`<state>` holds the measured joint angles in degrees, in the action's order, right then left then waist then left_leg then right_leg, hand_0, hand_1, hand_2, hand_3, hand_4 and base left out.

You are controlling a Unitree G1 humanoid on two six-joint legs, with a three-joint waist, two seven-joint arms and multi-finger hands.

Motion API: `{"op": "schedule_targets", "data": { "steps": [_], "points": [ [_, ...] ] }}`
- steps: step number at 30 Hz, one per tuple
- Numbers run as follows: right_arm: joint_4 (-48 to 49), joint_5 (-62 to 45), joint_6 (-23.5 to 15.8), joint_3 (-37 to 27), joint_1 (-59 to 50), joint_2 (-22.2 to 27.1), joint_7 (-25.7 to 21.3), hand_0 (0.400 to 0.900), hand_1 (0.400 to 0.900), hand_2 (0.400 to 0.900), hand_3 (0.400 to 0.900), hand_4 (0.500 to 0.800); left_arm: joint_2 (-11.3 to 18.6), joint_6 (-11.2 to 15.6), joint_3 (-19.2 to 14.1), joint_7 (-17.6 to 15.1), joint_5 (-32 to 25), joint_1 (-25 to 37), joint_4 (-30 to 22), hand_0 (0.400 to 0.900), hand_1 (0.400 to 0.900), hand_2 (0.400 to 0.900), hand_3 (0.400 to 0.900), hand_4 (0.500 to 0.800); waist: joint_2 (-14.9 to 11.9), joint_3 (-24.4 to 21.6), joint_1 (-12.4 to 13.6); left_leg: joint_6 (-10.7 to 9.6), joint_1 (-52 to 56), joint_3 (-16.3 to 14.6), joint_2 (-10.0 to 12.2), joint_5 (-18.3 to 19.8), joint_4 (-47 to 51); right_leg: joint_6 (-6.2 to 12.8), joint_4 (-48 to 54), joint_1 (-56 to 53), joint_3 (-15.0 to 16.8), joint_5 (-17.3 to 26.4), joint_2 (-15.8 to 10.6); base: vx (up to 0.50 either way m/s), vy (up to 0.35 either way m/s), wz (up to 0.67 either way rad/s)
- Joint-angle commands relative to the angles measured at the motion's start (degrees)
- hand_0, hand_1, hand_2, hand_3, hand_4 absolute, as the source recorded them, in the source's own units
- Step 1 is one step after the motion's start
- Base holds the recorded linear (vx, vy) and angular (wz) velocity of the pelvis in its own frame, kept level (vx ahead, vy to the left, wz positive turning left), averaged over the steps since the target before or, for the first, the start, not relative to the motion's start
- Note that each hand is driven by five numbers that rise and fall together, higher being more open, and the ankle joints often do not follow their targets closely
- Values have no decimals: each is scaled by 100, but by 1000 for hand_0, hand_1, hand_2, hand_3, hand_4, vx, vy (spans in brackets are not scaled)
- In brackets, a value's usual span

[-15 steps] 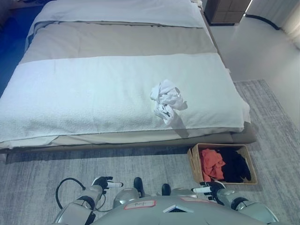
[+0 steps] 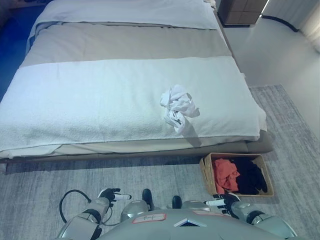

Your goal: Put the clothes on the bed into the basket.

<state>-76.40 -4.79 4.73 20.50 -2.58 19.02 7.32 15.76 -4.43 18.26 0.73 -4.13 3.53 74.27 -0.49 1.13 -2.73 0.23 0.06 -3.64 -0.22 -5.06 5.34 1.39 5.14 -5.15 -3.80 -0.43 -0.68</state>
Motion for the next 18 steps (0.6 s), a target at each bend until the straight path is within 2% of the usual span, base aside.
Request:
{"op": "schedule_targets", "data": {
  "steps": [1,18],
  "points": [
    [-226,73,-35,174,-199,149,-12,900,900,900,900,800,51,36,-159,-61,112,366,243,900,900,900,900,800,-37,126,105,-231,357,-96,105,779,-34,302,-14,169,-115,-48,-253,0,0,0],
    [-148,16,-34,172,-217,213,-6,900,900,900,900,800,101,27,-146,-62,28,402,179,900,900,900,900,800,-31,180,89,-325,341,2,225,707,-34,198,-61,151,-222,-180,-136,1,-42,7]
  ]
}}
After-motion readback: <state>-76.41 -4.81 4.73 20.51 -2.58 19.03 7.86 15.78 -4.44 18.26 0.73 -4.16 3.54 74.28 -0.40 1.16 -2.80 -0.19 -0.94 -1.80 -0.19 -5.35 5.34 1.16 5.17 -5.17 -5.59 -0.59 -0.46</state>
